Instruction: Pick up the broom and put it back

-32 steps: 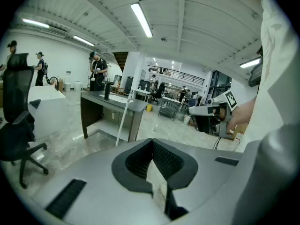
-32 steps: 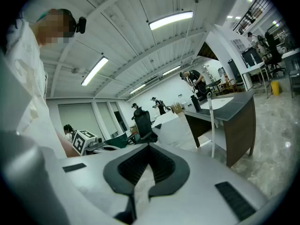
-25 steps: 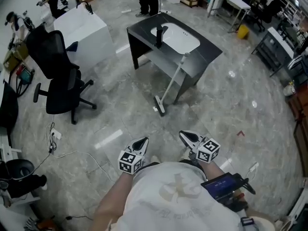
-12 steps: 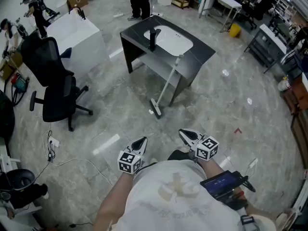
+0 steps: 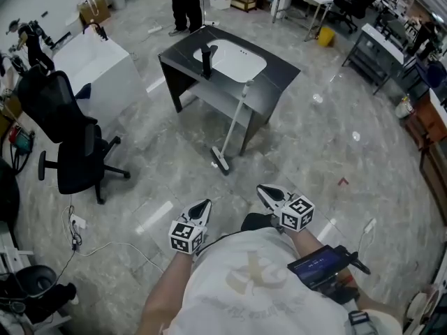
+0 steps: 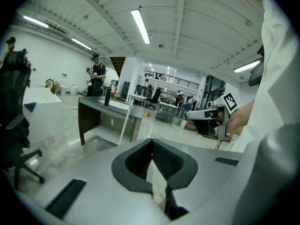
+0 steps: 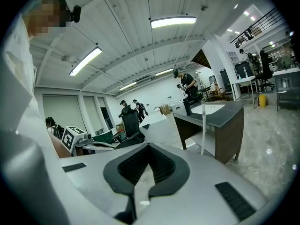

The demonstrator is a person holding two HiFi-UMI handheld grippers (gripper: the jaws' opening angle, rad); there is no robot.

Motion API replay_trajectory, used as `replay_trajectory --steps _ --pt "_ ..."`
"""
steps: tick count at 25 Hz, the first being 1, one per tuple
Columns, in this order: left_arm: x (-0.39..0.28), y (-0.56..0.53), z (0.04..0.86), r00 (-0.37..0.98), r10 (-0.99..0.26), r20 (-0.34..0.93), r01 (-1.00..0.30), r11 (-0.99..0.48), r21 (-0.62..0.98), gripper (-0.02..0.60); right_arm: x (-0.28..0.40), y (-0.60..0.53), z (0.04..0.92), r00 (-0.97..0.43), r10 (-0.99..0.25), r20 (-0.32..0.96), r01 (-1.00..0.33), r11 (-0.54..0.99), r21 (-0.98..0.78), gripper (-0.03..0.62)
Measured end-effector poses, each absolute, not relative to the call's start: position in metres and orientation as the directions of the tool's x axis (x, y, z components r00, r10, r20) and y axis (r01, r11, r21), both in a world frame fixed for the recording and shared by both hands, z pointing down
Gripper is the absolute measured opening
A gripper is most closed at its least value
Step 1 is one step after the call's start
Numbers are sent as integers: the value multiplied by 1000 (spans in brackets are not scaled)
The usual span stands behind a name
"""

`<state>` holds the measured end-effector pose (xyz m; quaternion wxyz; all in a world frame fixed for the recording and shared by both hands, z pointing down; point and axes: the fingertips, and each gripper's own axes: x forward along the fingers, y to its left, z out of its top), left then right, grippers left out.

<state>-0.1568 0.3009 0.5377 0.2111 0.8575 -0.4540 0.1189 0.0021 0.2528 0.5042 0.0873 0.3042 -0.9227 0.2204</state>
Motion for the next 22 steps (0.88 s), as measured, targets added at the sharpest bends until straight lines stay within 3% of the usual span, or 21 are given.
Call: replay_trajectory --steps 22 --pt "-147 187 543 572 -690 443 -817 -528 232 12 3 139 515 -809 -529 256 -587 730 -350 18"
